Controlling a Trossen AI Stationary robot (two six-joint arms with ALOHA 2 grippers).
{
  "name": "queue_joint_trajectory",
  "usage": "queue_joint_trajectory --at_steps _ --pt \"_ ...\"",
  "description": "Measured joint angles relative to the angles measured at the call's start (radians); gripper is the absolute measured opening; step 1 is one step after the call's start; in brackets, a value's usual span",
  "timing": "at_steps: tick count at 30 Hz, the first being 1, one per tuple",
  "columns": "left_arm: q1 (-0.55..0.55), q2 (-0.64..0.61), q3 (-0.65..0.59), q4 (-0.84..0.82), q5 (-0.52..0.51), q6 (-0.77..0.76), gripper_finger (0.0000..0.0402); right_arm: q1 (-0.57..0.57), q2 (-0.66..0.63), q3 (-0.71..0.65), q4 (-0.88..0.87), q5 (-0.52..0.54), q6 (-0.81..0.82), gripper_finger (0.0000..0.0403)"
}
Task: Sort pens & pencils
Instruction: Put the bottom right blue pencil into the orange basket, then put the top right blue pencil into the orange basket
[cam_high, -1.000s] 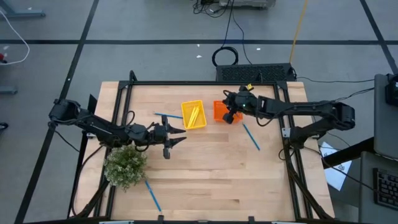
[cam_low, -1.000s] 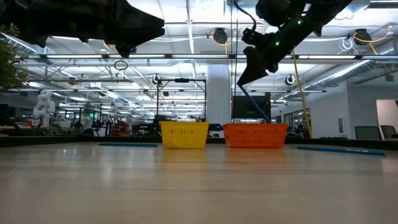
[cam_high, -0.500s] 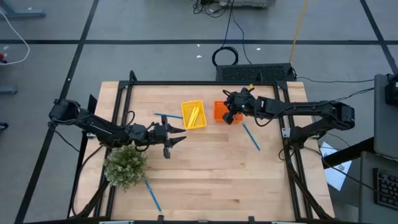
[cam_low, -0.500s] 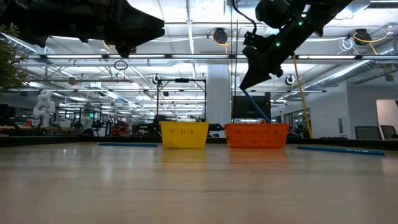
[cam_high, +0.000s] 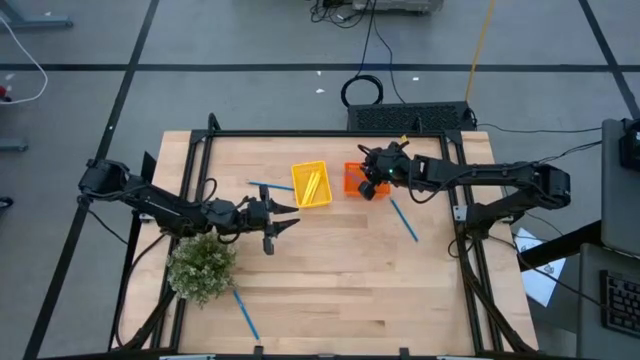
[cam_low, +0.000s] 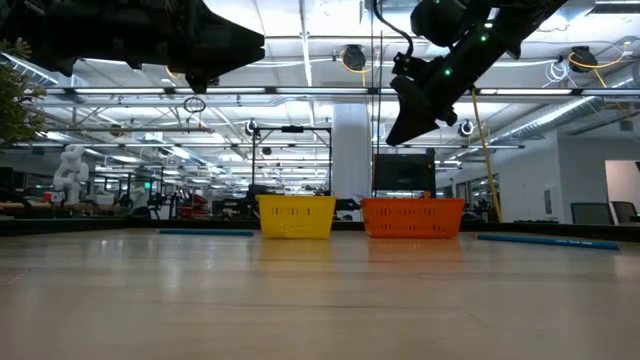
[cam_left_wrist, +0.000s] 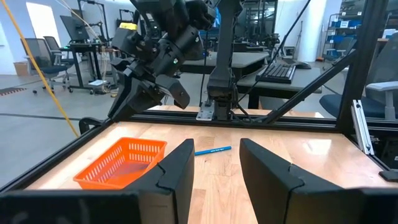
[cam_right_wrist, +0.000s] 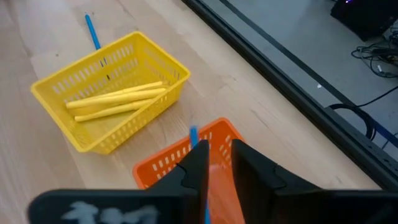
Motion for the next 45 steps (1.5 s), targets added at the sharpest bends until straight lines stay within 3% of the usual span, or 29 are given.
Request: queue_joint_trajectory --at_steps 10,18,21,32,45 --pt "0.0 0.0 0.0 -0.001 0.0 0.0 0.0134 0.0 -0.026 0.0 -0.011 0.002 -0.022 0.0145" --pt "0.0 -0.002 0.0 -0.032 0.0 0.001 0.0134 0.065 -0.184 -0.028 -0.028 0.002 -0.033 0.0157" --pt "0.0 -0.024 0.0 -0.046 0.0 0.001 0.0134 0.142 -0.242 -0.121 0.097 0.0 -0.042 0.0157" --pt "0.0 -0.292 0.0 -0.38 0.0 -0.052 0.0134 0.344 -0.304 -0.581 0.889 0.0 -0.058 0.0157" --pt "0.0 -0.309 0.0 -0.41 0.0 -0.06 0.0134 0.344 -0.319 -0.649 0.977 0.0 -0.027 0.0157"
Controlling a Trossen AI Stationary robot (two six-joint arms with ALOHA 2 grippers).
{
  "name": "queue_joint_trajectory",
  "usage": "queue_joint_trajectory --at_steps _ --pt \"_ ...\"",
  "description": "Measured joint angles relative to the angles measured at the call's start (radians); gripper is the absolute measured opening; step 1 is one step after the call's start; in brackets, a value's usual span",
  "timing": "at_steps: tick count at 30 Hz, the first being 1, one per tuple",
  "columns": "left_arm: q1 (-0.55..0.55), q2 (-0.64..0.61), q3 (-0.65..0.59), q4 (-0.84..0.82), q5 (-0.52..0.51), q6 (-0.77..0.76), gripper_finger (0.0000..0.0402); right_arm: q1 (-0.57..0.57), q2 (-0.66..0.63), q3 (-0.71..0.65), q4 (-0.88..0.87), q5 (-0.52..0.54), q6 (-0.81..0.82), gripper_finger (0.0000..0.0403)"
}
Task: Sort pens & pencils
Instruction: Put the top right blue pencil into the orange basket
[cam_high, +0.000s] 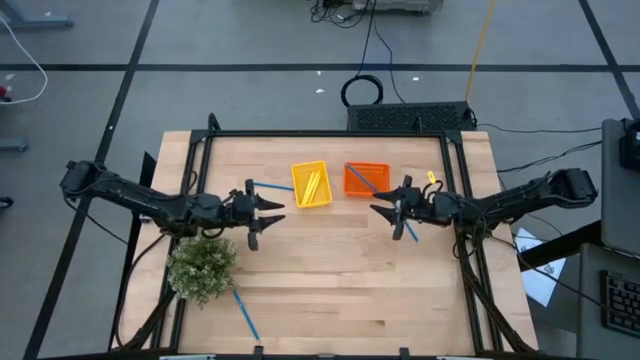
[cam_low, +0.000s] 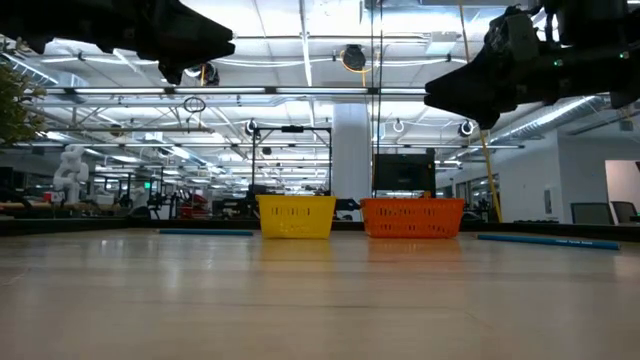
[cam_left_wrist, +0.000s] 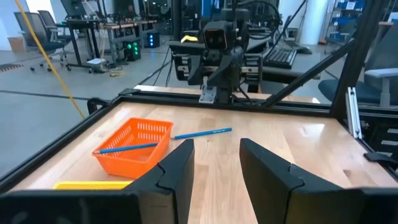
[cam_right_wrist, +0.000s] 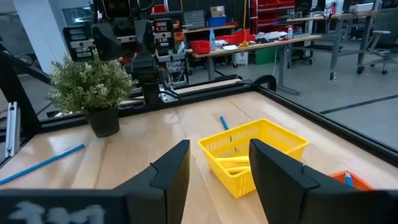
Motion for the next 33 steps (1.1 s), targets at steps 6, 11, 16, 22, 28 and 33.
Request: queue_joint_trajectory --at_steps 6,11,16,22,28,33 --pt "0.0 0.0 0.0 -0.002 0.0 0.006 0.0134 0.0 0.0 0.001 -0.095 0.007 0.032 0.0157" --pt "0.0 0.0 0.0 -0.002 0.0 0.006 0.0134 0.0 0.0 0.064 -0.469 0.004 0.124 0.0136" --pt "0.0 0.0 0.0 -0.002 0.0 0.005 0.0134 -0.004 0.0 0.089 -0.688 0.003 0.272 0.0102" --pt "0.0 0.0 0.0 -0.002 0.0 0.004 0.0134 -0.035 0.0 0.089 -0.829 0.003 0.388 0.0068" --pt "0.0 0.0 0.0 -0.003 0.0 0.003 0.0134 -0.111 0.0 0.089 -0.881 0.006 0.419 0.0053" --pt "0.0 0.0 0.0 -0.003 0.0 0.003 0.0134 -0.165 0.001 0.089 -0.884 0.007 0.426 0.0052"
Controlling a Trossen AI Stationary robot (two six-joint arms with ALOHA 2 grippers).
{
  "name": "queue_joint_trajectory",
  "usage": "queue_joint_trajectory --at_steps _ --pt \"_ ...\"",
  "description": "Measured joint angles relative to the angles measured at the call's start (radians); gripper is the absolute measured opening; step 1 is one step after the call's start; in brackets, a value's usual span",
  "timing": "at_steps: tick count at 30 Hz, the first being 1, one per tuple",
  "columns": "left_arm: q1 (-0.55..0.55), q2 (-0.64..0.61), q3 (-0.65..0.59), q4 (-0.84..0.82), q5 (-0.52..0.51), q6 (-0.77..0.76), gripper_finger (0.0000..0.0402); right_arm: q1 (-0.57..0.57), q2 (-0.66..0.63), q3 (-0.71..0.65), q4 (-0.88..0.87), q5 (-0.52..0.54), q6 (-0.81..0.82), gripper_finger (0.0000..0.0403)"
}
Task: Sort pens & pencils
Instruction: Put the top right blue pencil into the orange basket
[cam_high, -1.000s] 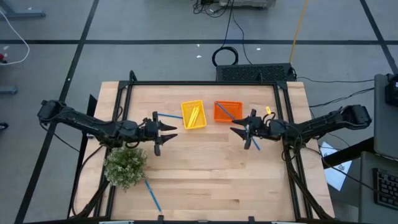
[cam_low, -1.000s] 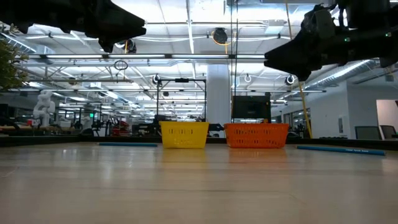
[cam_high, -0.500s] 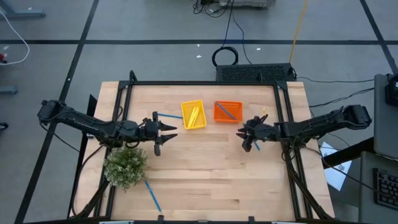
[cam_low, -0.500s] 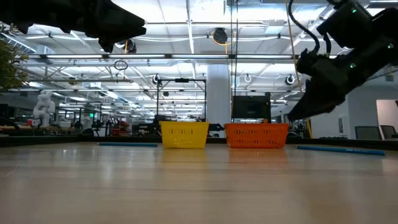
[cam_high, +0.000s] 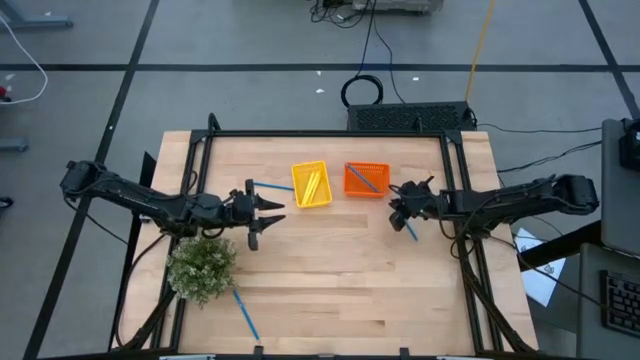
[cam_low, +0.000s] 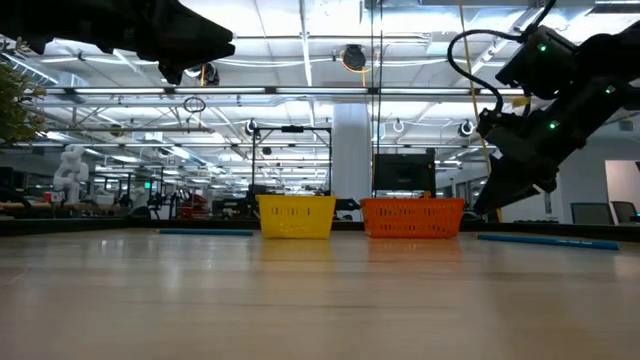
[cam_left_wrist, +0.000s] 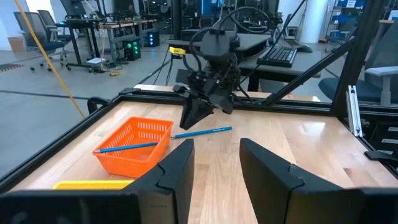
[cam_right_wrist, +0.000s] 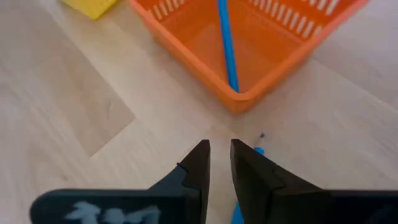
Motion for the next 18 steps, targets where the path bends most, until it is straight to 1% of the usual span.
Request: queue_joint_trajectory --at_steps 6,10,14,18 --pt "0.0 0.0 0.0 0.0 0.0 0.0 0.0134 -0.02 0.022 -0.029 0.0 0.004 0.02 0.0052" --pt "0.0 0.0 0.0 0.0 0.0 0.0 0.0134 -0.03 0.048 -0.034 0.039 0.053 0.016 0.0055" --pt "0.0 0.0 0.0 0.001 0.0 0.0 0.0134 -0.036 0.083 -0.034 0.113 0.055 -0.004 0.008" --pt "0.0 0.0 0.0 0.001 0.0 0.0 0.0134 -0.05 0.124 -0.034 0.097 0.081 0.023 0.0115"
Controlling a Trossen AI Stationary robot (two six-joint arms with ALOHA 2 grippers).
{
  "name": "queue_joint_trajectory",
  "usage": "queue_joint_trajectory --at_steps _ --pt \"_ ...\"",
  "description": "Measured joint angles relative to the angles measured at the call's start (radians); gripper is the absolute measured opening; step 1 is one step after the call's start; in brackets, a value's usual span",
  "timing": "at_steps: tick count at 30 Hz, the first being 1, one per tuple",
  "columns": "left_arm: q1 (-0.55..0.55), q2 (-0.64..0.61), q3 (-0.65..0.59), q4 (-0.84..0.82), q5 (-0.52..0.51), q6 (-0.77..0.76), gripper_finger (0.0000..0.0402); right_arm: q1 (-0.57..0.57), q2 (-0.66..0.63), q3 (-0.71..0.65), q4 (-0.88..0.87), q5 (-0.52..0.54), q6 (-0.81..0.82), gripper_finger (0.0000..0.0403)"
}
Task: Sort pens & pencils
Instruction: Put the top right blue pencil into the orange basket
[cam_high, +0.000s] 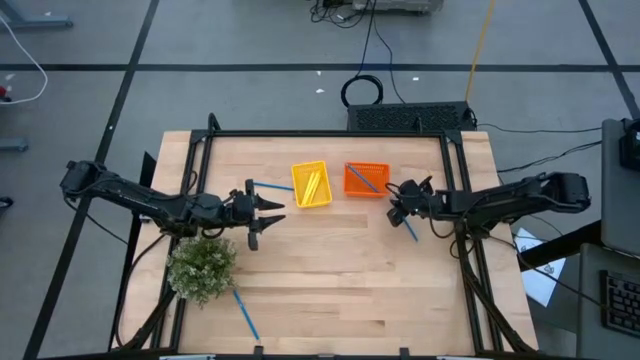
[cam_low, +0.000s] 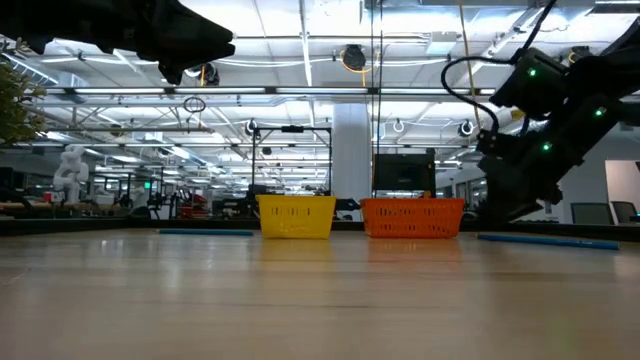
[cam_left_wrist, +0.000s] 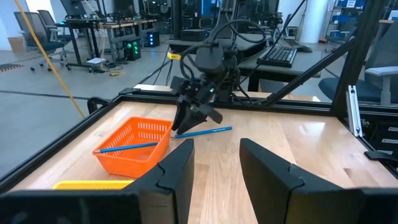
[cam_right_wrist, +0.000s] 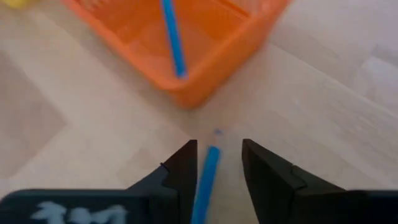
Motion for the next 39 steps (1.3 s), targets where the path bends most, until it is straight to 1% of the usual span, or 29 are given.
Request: queue_joint_trajectory --at_steps 3,5,13,20,25,28,34,39 --pt "0.0 0.0 0.0 0.0 0.0 0.0 0.0134 -0.026 0.029 -0.001 0.005 0.001 0.006 0.0132" --pt "0.0 0.0 0.0 0.0 0.0 0.0 0.0134 -0.038 0.04 -0.001 0.019 0.001 0.006 0.0136" --pt "0.0 0.0 0.0 0.0 0.0 0.0 0.0134 -0.043 0.073 -0.001 0.081 -0.006 -0.003 0.0133" --pt "0.0 0.0 0.0 0.001 0.0 0.0 0.0134 -0.043 0.131 0.001 0.089 0.002 0.012 0.0132" --pt "0.0 0.0 0.0 0.0 0.0 0.0 0.0134 -0.043 0.141 0.001 0.091 0.003 0.022 0.0129" --pt "0.0 0.0 0.0 0.0 0.0 0.0 0.0134 -0.043 0.141 0.001 0.086 0.004 0.03 0.0107" --pt "0.0 0.0 0.0 0.0 0.0 0.0 0.0134 -0.044 0.141 0.002 0.059 0.005 0.028 0.0015" --pt "0.0 0.0 0.0 -0.002 0.0 0.0 0.0134 -0.044 0.141 0.003 0.052 -0.016 0.012 0.0006"
